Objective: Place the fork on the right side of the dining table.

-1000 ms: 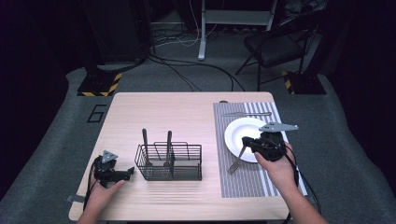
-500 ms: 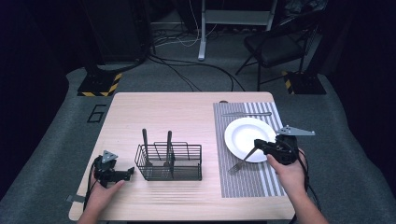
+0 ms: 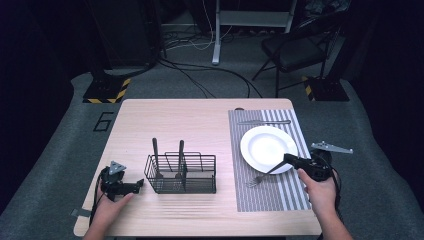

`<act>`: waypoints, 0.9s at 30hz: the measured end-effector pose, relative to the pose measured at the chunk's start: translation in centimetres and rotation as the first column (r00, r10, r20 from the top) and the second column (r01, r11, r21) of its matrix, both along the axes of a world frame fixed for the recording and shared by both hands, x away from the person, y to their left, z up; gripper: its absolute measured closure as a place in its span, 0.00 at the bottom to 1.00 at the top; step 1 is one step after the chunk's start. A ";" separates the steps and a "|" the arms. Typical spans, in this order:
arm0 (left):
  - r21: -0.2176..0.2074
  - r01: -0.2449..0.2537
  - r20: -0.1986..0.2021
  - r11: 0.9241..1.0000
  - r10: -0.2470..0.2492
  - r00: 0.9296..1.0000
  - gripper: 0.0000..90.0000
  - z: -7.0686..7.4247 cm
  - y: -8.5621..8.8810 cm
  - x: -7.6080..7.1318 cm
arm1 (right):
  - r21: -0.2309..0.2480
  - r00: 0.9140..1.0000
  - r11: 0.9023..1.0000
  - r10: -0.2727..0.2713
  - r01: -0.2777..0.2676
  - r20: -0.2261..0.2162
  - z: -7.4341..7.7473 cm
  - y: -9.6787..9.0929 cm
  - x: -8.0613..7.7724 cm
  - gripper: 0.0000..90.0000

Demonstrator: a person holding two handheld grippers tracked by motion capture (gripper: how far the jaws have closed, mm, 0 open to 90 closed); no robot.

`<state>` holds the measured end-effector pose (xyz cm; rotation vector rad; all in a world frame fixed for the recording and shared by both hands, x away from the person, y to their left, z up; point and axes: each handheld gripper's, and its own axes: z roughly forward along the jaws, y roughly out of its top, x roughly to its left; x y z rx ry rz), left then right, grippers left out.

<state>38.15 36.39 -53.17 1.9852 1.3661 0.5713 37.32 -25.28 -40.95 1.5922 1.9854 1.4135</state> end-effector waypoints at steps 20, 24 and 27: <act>0.001 0.000 0.001 1.000 0.000 1.000 0.00 0.0 0.0 0.0 | 0.177 0.988 0.973 -0.140 0.148 -0.057 -4.0 -3.2 -0.7 0.92; 0.000 0.000 0.000 1.000 0.000 1.000 0.00 0.0 0.0 0.0 | 0.196 0.981 0.963 -0.174 0.187 -0.082 -4.8 -3.7 -0.8 0.92; 0.000 0.000 0.001 1.000 0.000 1.000 0.00 0.0 0.0 0.0 | 0.203 0.977 0.956 -0.196 0.210 -0.088 -5.3 -4.1 -0.8 0.92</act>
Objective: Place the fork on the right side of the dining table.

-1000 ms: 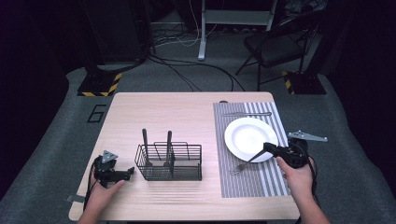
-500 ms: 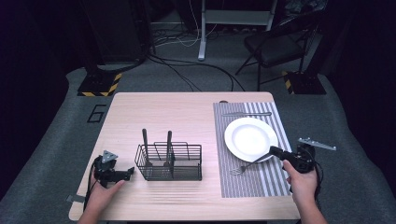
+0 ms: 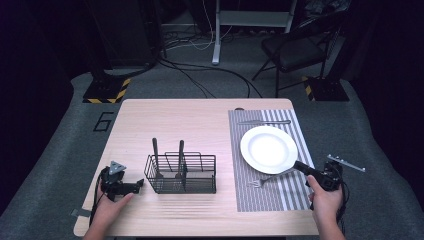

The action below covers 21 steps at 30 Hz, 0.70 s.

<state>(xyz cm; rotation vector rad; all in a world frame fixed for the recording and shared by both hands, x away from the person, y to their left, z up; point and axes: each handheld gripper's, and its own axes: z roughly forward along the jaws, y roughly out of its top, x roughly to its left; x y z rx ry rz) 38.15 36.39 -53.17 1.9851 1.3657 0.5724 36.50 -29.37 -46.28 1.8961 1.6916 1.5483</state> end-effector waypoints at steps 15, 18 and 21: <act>-0.001 -0.001 0.000 1.000 0.001 1.000 0.00 0.0 0.0 0.0 | 0.068 0.995 0.994 -0.080 0.085 -0.061 -2.4 -1.3 0.0 0.90; -0.001 -0.001 0.000 1.000 0.001 1.000 0.00 0.0 0.0 0.0 | 0.071 0.993 0.993 -0.093 0.098 -0.066 -2.9 -1.6 0.0 0.90; -0.001 -0.001 0.000 1.000 0.001 1.000 0.00 0.0 0.0 0.0 | 0.095 0.989 0.988 -0.109 0.119 -0.099 -3.5 -1.8 0.0 0.89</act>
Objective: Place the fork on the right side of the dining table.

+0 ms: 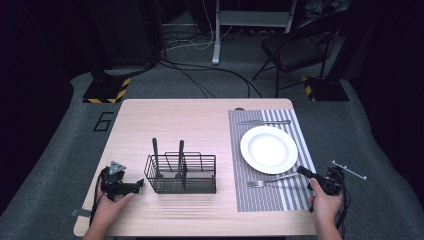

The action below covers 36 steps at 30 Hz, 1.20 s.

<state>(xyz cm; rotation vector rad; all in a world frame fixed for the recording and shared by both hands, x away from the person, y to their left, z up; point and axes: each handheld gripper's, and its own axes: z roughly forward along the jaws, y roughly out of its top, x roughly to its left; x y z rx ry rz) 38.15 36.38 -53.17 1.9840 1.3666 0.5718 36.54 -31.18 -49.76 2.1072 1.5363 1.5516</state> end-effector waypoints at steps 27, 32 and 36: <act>0.000 0.000 0.000 1.000 0.000 1.000 0.00 0.0 0.0 0.0 | 0.102 0.993 0.992 -0.058 0.069 -0.103 -3.0 -0.7 0.4 0.86; 0.000 0.000 0.001 1.000 0.000 1.000 0.00 0.0 0.0 0.0 | 0.078 0.991 0.994 -0.069 0.078 -0.114 -3.0 -0.6 0.5 0.85; 0.001 0.001 0.000 1.000 -0.001 1.000 0.00 0.0 0.0 0.0 | 0.058 0.989 0.995 -0.077 0.085 -0.128 -3.1 -0.6 0.6 0.85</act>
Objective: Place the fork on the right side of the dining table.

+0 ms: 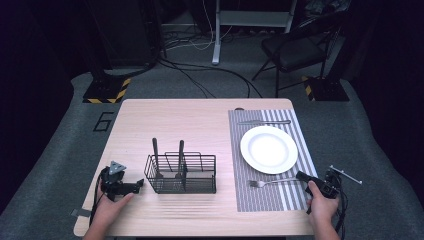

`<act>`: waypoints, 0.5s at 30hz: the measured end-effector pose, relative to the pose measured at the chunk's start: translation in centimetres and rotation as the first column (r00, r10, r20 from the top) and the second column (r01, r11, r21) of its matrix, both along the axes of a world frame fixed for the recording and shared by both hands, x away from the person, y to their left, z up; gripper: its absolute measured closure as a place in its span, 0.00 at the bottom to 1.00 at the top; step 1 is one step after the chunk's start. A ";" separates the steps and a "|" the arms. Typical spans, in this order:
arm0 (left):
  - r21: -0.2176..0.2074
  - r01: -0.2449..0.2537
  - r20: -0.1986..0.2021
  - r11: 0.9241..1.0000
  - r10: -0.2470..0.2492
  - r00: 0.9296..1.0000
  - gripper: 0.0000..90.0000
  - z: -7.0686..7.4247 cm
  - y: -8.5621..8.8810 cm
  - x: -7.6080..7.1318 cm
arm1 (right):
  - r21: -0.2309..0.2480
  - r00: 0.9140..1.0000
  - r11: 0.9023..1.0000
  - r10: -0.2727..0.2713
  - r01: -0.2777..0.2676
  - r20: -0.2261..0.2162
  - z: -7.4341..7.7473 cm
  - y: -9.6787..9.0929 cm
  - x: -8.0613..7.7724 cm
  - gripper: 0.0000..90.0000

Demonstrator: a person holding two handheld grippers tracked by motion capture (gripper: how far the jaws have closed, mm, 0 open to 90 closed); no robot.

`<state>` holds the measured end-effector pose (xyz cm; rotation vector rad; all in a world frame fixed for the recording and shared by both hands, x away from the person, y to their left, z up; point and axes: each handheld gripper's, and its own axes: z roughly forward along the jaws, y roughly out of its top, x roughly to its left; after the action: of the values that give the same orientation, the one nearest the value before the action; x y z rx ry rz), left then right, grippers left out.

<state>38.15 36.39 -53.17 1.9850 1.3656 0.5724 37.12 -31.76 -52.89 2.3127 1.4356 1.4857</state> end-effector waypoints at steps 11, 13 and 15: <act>0.000 0.000 0.000 1.000 0.000 1.000 0.00 0.0 0.0 0.0 | -0.015 1.000 1.000 -0.013 0.012 -0.016 -0.2 -0.3 0.0 0.83; 0.000 0.000 -0.001 1.000 0.000 1.000 0.00 0.0 0.0 0.0 | -0.018 1.000 1.000 -0.012 0.012 -0.017 -0.2 -0.3 0.0 0.83; 0.000 0.000 -0.001 1.000 0.000 1.000 0.00 0.0 0.0 0.0 | -0.024 1.000 1.000 -0.012 0.012 -0.015 -0.2 -0.3 0.0 0.82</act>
<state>38.15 36.39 -53.17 1.9857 1.3658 0.5714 37.11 -32.07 -53.07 2.3191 1.4324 1.4427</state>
